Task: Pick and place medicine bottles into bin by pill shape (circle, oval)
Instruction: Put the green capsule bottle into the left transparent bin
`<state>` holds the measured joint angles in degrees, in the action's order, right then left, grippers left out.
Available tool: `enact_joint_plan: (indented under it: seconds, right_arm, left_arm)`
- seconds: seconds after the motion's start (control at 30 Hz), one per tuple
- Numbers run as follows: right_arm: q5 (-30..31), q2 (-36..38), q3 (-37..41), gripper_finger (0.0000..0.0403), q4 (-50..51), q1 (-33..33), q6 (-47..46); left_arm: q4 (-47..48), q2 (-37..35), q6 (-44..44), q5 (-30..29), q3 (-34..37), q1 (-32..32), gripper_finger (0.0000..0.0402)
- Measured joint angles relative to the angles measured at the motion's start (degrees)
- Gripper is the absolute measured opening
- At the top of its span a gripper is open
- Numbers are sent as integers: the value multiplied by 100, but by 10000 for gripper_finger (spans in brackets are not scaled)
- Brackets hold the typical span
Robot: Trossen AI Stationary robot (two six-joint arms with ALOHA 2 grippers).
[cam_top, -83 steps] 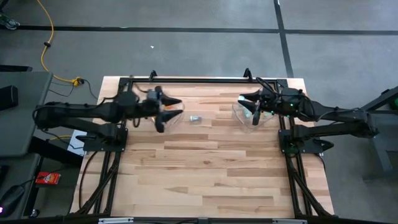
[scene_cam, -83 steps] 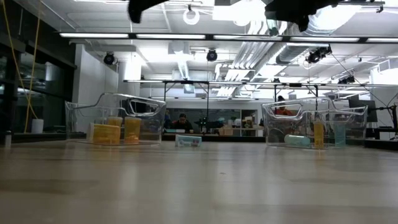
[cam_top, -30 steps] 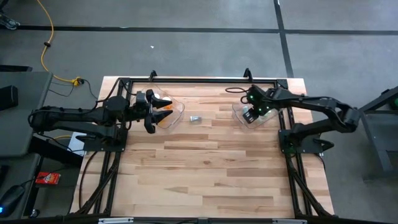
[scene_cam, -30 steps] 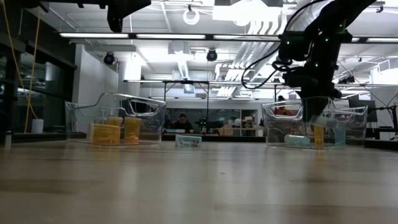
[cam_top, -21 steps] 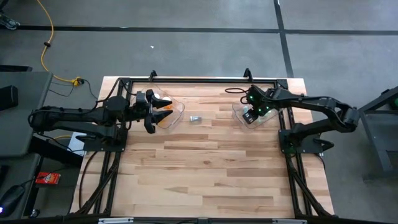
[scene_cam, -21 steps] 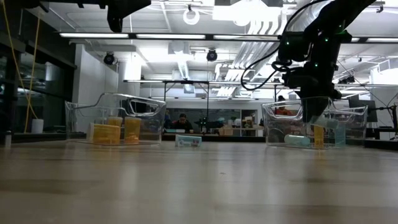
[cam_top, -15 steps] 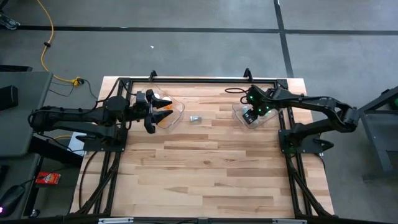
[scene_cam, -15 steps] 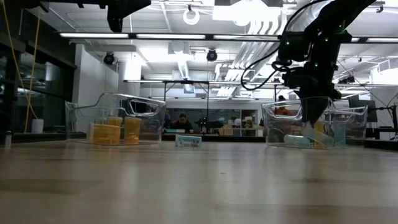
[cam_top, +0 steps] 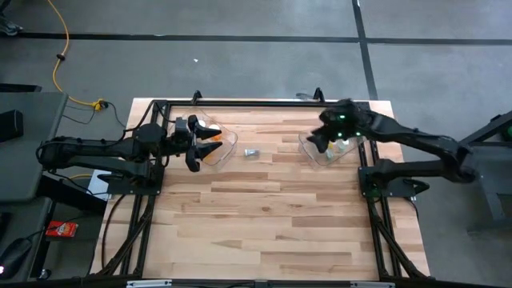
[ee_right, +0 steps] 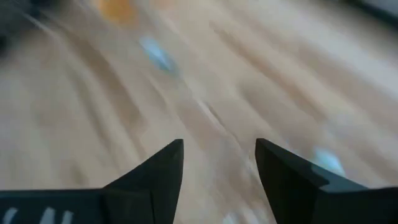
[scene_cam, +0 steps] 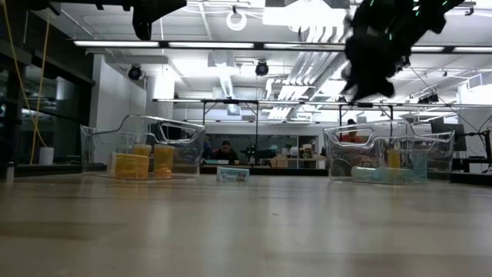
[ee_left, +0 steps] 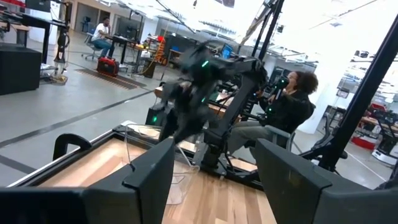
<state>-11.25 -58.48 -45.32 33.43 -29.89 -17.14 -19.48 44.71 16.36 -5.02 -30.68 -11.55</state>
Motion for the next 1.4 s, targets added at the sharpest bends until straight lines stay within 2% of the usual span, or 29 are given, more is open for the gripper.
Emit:
enact_joint_plan:
  seconds: [0.17, 0.3, 0.37, 0.6, 0.9, 1.0, 1.07, 1.13, 1.3, 1.4]
  right_arm:
    - [-59, 786, 240, 193, -2071, 530, -396]
    - [94, 1014, 476, 193, -3439, 1135, -339]
    - [192, 1012, 555, 193, -3820, 1415, -222]
    - [683, 969, 581, 193, -4054, 1925, 244]
    - [741, 977, 581, 193, -4166, 1949, 266]
    - [741, 977, 581, 193, -4166, 1949, 266]
    - [741, 977, 581, 193, -4166, 1949, 266]
    - [741, 977, 581, 193, -4166, 1949, 266]
    - [741, 977, 581, 193, -4166, 1949, 266]
    - [741, 977, 581, 193, -4164, 1949, 266]
  left_arm:
    - [1, 0, -2, 0, 0, 0, 211]
    - [3, 0, -2, -2, 0, 0, 211]
    - [1, 0, -1, -2, 0, 0, 211]
    - [-1, 2, -2, -4, 0, 0, 211]
    - [0, 2, -2, -43, 0, 0, 211]
    - [40, 6, 34, -239, -18, 4, 211]
    - [439, 166, 229, -605, -281, 4, 211]
    - [1235, 483, 259, -670, -771, -13, 211]
    - [3086, 1555, -254, -542, -2409, -180, 211]
    - [4205, 2377, -448, -264, -3418, -427, 211]
